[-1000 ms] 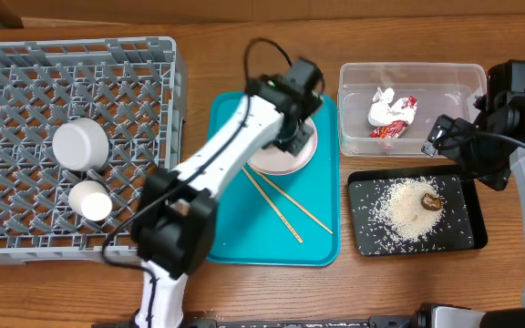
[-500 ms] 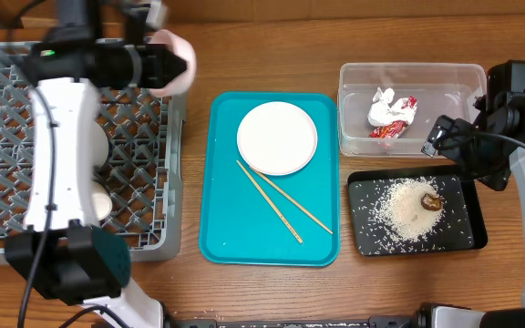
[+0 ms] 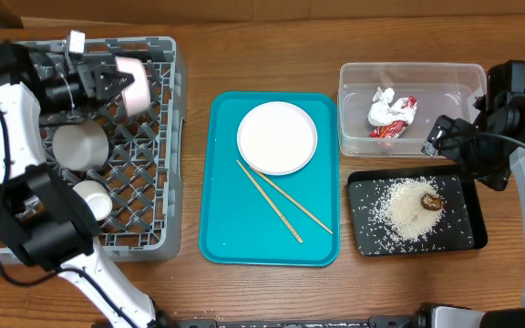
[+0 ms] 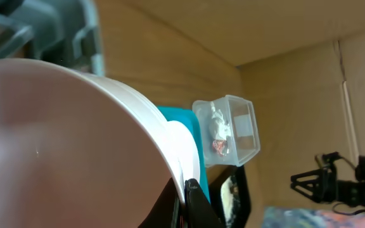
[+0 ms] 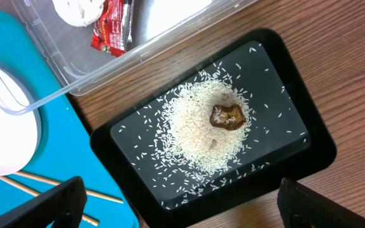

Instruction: Sort waste into correct bins and load items into the dishwasher

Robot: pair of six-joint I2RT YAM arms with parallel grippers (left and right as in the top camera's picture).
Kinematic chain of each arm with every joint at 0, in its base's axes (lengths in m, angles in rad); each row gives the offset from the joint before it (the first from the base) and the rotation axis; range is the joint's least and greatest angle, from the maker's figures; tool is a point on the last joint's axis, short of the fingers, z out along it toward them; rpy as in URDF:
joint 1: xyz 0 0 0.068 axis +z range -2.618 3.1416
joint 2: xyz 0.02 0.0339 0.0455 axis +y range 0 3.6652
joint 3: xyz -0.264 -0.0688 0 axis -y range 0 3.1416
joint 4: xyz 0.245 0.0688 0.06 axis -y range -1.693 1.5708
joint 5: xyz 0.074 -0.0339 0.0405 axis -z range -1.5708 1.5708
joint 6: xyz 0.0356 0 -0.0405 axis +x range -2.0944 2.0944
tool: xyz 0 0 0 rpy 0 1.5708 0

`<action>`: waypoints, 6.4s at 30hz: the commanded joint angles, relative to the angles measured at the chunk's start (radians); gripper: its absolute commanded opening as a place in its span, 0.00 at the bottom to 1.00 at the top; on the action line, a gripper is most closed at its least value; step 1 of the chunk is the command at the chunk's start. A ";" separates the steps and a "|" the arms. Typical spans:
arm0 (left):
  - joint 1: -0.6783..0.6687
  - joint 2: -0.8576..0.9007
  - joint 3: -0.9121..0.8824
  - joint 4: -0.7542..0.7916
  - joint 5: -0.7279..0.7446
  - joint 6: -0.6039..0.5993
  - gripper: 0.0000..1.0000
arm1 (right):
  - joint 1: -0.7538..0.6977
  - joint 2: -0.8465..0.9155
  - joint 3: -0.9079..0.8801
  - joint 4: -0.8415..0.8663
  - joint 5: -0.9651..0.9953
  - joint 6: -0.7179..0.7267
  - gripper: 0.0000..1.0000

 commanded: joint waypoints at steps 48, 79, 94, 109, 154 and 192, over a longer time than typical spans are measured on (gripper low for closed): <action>0.026 0.038 -0.005 -0.161 -0.168 0.374 0.04 | -0.004 -0.006 0.009 -0.009 -0.005 0.001 0.98; -0.061 -0.388 0.010 -0.290 -0.514 0.151 1.00 | -0.004 -0.006 0.009 -0.016 -0.005 -0.003 1.00; -0.623 -0.385 -0.123 -0.304 -0.909 -0.682 1.00 | -0.004 -0.006 0.009 -0.020 -0.005 -0.003 1.00; -1.118 -0.385 -0.659 0.129 -1.176 -1.086 1.00 | -0.004 -0.006 0.009 -0.027 -0.005 -0.003 1.00; -1.057 -0.283 -0.821 0.225 -1.253 -1.085 0.13 | -0.004 -0.006 0.009 -0.035 -0.009 -0.003 1.00; -0.443 -0.550 -0.560 0.146 -1.222 -0.277 0.55 | -0.004 -0.006 0.009 -0.040 -0.010 -0.003 1.00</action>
